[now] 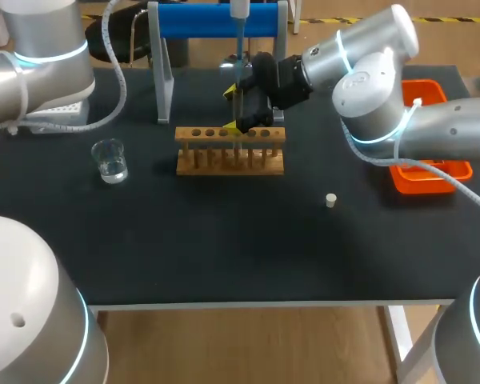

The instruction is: Invert the test tube, pick up the pipette, mount the tip to pipette, aspirate from beaker and dispense into the tube, eject the tip, return the pipette, and cap with the stopper.

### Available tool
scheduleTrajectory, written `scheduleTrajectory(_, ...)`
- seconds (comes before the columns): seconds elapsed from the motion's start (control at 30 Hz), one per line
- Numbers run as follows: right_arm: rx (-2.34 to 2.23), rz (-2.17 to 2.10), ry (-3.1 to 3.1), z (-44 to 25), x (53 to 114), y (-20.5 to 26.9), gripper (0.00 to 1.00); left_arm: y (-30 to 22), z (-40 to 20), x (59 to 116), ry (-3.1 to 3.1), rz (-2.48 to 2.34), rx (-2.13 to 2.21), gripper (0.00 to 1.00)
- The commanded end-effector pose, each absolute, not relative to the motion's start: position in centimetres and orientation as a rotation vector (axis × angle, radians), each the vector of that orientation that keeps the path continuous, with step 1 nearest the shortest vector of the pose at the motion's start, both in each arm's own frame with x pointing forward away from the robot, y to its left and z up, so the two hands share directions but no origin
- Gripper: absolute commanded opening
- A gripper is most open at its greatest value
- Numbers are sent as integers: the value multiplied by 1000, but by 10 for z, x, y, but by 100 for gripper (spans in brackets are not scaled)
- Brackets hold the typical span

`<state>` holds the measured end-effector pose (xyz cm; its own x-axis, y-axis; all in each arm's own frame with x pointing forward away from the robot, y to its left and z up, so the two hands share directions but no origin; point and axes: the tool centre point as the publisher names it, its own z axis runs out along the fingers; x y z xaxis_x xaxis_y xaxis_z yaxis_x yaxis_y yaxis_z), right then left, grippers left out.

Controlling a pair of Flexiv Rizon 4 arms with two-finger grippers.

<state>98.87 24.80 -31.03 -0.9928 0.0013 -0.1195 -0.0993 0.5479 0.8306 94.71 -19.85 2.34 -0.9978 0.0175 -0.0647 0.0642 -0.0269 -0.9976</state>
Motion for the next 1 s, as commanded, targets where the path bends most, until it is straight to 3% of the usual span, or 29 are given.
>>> scheduleTrajectory(0.03,-87,1440,2675,-309,989,247,100,-201,24,951,2173,-2225,89,0)
scheduleTrajectory(1.0,-87,1440,2675,-309,989,247,100,-195,1,965,2145,-2253,63,0)
